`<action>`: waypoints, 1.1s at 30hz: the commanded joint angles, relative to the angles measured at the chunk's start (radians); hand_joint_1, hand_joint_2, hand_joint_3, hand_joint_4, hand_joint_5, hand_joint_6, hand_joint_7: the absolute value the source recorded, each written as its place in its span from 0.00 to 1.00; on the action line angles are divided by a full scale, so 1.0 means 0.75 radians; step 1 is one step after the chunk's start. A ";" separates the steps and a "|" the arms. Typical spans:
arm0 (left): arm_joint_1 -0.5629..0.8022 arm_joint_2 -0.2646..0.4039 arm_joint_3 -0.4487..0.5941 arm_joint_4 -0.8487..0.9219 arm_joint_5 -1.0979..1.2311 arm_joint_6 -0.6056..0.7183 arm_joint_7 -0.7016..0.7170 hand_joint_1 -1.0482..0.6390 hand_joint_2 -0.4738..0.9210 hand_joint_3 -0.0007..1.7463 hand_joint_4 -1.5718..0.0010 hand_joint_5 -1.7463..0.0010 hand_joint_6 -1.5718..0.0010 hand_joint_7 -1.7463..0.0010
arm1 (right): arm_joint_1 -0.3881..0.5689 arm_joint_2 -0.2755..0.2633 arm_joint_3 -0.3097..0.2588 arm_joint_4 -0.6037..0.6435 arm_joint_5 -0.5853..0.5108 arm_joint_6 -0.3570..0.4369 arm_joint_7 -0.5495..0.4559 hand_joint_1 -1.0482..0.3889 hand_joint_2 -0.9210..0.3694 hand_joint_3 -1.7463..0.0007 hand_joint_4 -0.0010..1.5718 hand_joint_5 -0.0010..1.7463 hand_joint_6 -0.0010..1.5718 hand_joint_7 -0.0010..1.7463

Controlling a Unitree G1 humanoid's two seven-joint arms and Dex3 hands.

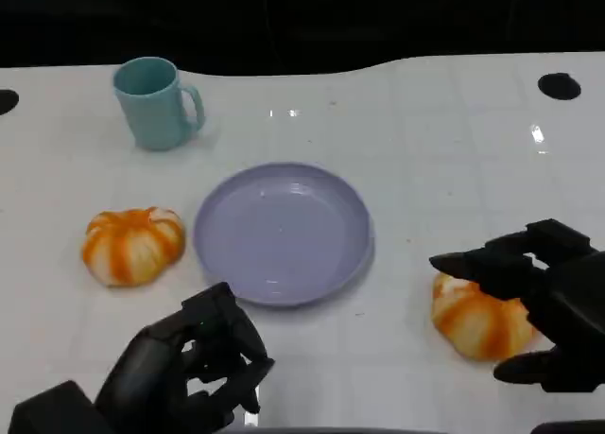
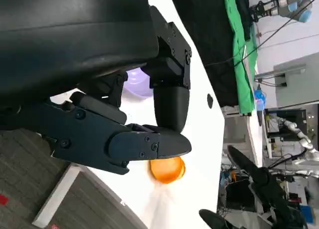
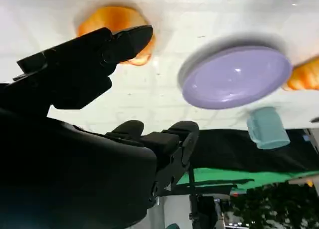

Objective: Grasp the bread from the table and place it into the plate.

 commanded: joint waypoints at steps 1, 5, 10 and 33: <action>0.006 0.010 0.005 -0.010 0.007 0.002 0.009 0.28 1.00 0.23 0.55 0.00 0.69 0.00 | -0.031 -0.047 0.000 -0.006 -0.048 0.027 0.053 0.49 0.13 0.99 0.00 0.39 0.22 0.07; 0.006 0.009 0.005 -0.010 0.004 0.006 0.008 0.27 1.00 0.22 0.55 0.00 0.69 0.00 | -0.066 -0.053 0.030 0.012 -0.101 0.059 0.098 0.47 0.13 0.99 0.00 0.39 0.22 0.05; 0.008 0.009 0.004 -0.010 0.006 0.000 0.007 0.28 1.00 0.23 0.55 0.00 0.69 0.00 | -0.117 -0.047 0.082 0.112 -0.184 0.064 0.076 0.47 0.12 1.00 0.03 0.37 0.24 0.04; 0.035 0.003 -0.005 -0.068 0.009 0.047 0.018 0.27 1.00 0.23 0.56 0.00 0.70 0.00 | -0.426 0.054 0.322 0.756 -0.248 0.158 -0.046 0.41 0.00 0.93 0.19 0.22 0.32 0.01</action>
